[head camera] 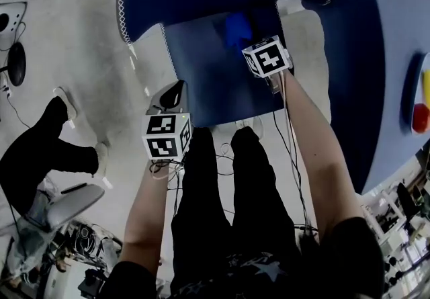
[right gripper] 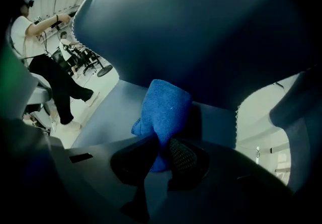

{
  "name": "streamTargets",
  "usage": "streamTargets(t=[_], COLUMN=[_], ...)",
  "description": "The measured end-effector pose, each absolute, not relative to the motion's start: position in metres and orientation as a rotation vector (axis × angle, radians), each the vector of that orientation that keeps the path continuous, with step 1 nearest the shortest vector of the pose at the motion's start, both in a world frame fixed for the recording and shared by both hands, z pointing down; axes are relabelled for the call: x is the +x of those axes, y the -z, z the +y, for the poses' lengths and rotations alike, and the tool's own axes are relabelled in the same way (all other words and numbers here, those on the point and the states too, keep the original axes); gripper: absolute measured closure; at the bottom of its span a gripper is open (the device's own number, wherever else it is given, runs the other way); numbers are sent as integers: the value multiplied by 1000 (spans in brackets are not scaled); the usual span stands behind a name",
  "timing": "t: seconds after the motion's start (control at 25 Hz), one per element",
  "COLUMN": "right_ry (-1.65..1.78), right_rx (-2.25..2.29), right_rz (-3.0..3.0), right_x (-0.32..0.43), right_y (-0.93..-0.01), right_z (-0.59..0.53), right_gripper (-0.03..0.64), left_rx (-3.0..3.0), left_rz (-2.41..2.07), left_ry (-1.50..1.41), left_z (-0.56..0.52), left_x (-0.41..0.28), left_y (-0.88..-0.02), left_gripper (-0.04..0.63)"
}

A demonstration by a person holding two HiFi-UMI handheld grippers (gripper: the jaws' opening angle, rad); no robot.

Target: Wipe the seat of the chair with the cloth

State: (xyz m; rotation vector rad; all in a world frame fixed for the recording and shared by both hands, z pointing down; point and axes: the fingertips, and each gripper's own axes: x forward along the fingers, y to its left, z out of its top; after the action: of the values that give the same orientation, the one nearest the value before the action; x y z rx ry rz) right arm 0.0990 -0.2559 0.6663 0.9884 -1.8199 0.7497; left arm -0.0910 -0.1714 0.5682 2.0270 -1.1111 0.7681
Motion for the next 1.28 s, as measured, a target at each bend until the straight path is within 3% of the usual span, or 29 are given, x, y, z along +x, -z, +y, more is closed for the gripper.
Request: streamTargets(t=[0.64,1.0,1.28], right_ry=[-801,-791,-773], right_rx=[1175,1200,1126], right_rz=[-1659,-1651,-1736], right_x=[239,235,159], right_y=[-662,-645,-635], right_z=[-228,-221,-219], right_gripper=[561,561,561], left_rx=[2082,2054,2006], left_rz=[-1041,-1074,-1155], left_ry=[-777,-764,-744], left_z=[-161,-149,-142], left_x=[-3,-11,-68], left_y=[-565,-564,-569], left_gripper=[575,575,575])
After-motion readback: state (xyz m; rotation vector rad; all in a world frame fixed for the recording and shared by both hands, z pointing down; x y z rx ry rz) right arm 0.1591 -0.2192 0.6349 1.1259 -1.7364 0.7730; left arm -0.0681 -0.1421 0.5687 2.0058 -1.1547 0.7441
